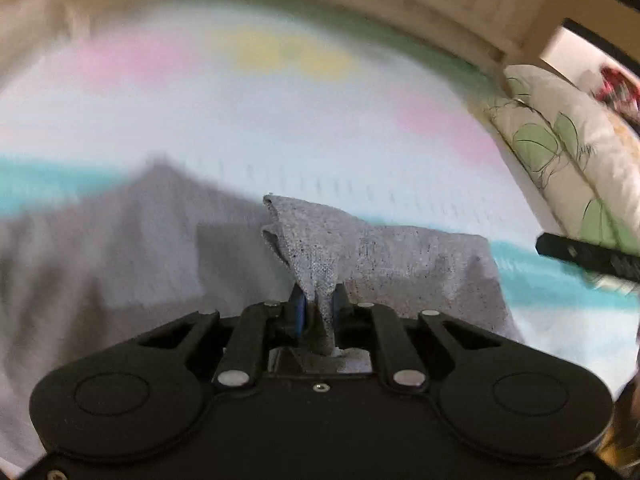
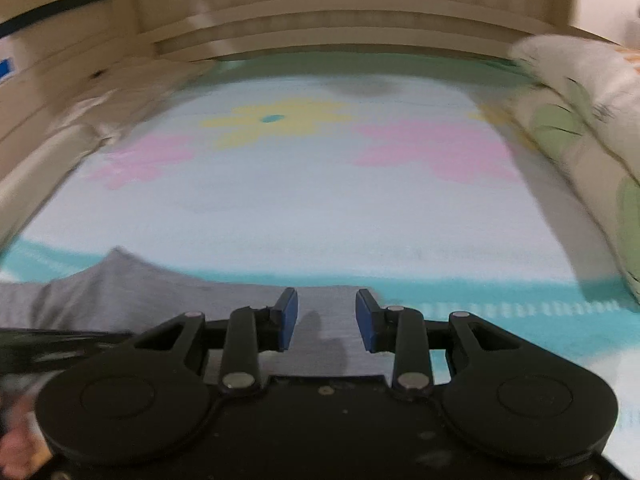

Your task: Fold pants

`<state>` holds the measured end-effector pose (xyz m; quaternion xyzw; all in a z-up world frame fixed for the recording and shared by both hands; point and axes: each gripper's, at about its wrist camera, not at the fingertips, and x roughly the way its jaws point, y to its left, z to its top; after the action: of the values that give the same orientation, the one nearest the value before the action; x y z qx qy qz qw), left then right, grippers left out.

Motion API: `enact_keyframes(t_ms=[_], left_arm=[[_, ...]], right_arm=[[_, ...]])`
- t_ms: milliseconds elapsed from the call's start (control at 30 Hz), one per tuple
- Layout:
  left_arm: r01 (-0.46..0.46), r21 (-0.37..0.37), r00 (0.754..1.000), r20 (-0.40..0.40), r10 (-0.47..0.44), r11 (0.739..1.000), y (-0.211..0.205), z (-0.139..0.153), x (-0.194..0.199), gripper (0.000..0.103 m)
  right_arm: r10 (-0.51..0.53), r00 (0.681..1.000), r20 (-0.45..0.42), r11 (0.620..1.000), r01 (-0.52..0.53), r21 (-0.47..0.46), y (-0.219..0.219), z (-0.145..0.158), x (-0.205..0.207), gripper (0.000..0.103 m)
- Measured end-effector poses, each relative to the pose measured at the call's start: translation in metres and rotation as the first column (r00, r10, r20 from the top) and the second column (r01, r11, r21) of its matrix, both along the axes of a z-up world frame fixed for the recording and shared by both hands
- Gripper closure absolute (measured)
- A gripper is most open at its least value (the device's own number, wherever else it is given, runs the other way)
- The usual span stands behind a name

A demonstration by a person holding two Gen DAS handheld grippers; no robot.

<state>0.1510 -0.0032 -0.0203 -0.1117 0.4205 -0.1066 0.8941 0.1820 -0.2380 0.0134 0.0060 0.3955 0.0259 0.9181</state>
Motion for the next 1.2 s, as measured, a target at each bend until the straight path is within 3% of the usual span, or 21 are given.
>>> enact_keyframes(t_ms=[67, 200, 300, 400, 500, 533, 600, 667, 733, 833, 967, 1033, 1133, 1200], left_arm=[[0.045, 0.028, 0.998, -0.05, -0.043, 0.999, -0.008, -0.004, 0.001, 0.086], [-0.024, -0.033, 0.979, -0.205, 0.017, 0.999, 0.001, -0.036, 0.009, 0.085], [-0.005, -0.04, 0.978, -0.21, -0.004, 0.999, 0.007, -0.045, 0.014, 0.081], [0.004, -0.053, 0.978, -0.209, -0.014, 0.999, 0.013, -0.047, 0.015, 0.08], [0.037, -0.031, 0.978, -0.204, -0.043, 0.999, 0.012, -0.042, 0.01, 0.075], [0.052, -0.02, 0.978, -0.203, -0.055, 0.998, 0.012, -0.04, 0.009, 0.075], [0.051, 0.0, 0.974, -0.221, -0.05, 0.999, 0.015, -0.033, 0.009, 0.076], [0.02, -0.007, 0.972, -0.235, -0.021, 1.0, 0.025, -0.022, 0.004, 0.08], [-0.008, 0.008, 0.978, -0.211, 0.009, 1.0, 0.029, -0.01, -0.007, 0.083], [0.037, 0.025, 0.985, -0.168, -0.033, 0.999, 0.018, 0.0, -0.019, 0.083], [0.127, 0.029, 0.972, -0.202, -0.119, 0.991, -0.004, -0.011, -0.028, 0.08], [0.135, 0.056, 0.961, -0.25, -0.117, 0.989, -0.009, -0.025, -0.028, 0.08], [0.114, 0.045, 0.963, -0.252, -0.099, 0.992, -0.003, -0.032, -0.028, 0.08], [0.106, 0.034, 0.959, -0.268, -0.093, 0.994, 0.0, -0.03, -0.025, 0.08]], right_arm=[[-0.043, 0.999, -0.025, 0.999, 0.043, -0.001, -0.008, -0.007, 0.008, 0.069], [-0.057, 0.996, -0.062, 0.998, 0.056, -0.015, -0.006, -0.019, 0.02, 0.069], [0.042, 0.996, -0.076, 0.998, -0.044, -0.033, 0.008, -0.026, 0.025, 0.069], [0.084, 0.984, -0.156, 0.992, -0.096, -0.077, 0.014, -0.05, 0.034, 0.069], [-0.045, 0.952, -0.303, 0.988, -0.003, -0.156, -0.004, -0.083, 0.05, 0.07], [-0.076, 0.945, -0.317, 0.991, 0.036, -0.129, -0.013, -0.086, 0.052, 0.072], [-0.14, 0.938, -0.317, 0.99, 0.131, -0.05, -0.031, -0.079, 0.052, 0.074], [-0.171, 0.947, -0.271, 0.985, 0.162, -0.056, -0.035, -0.064, 0.048, 0.072], [-0.119, 0.97, -0.213, 0.992, 0.107, -0.064, -0.029, -0.05, 0.04, 0.072], [-0.043, 0.978, -0.203, 0.999, 0.038, -0.031, -0.019, -0.043, 0.023, 0.071], [0.028, 0.962, -0.271, 0.999, -0.02, 0.031, -0.01, -0.048, 0.001, 0.071], [0.064, 0.951, -0.303, 0.998, -0.064, 0.01, 0.0, -0.056, -0.008, 0.072], [0.076, 0.919, -0.386, 0.992, -0.108, -0.062, 0.011, -0.078, -0.017, 0.072], [0.083, 0.927, -0.365, 0.992, -0.113, -0.06, 0.01, -0.078, -0.019, 0.072]])
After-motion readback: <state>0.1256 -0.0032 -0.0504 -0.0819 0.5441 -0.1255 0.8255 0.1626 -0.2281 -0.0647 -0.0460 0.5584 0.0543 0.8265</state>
